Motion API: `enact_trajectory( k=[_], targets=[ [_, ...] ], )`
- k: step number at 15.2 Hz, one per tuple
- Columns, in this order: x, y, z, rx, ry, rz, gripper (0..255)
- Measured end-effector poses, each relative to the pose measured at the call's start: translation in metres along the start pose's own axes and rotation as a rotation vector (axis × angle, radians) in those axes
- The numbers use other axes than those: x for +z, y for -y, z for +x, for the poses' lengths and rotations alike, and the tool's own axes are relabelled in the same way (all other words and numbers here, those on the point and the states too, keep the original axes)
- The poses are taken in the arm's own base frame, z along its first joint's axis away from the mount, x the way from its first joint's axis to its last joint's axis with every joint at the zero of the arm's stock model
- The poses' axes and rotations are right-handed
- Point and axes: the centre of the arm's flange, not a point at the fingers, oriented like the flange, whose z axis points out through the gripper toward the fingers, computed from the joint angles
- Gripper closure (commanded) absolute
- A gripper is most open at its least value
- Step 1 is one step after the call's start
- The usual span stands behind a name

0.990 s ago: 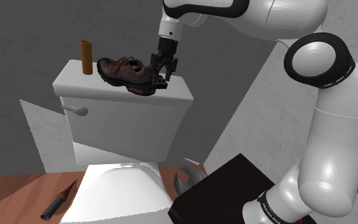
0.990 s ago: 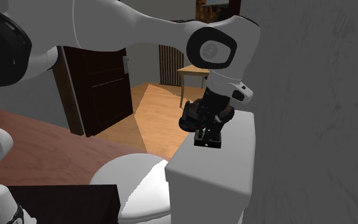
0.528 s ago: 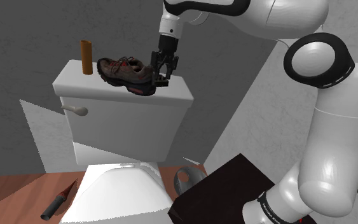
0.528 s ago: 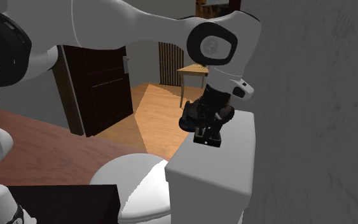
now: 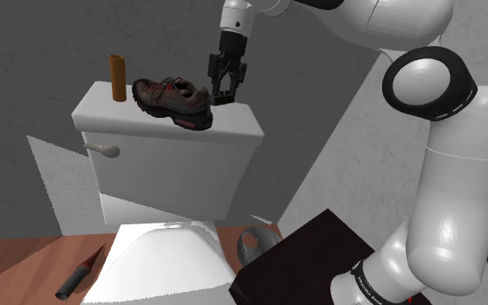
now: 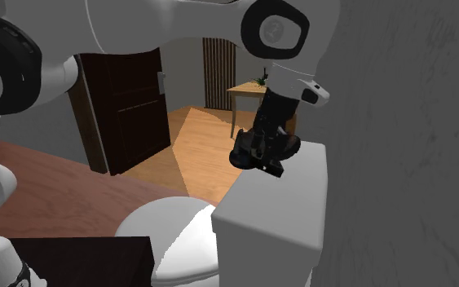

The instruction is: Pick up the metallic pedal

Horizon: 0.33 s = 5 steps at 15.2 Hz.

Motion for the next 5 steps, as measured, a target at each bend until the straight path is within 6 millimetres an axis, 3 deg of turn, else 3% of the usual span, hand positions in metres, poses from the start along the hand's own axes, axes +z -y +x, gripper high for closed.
enact_trajectory(
  k=[5],
  targets=[
    [-0.023,0.005,-0.005,0.000,0.000,0.000,255]
  ],
)
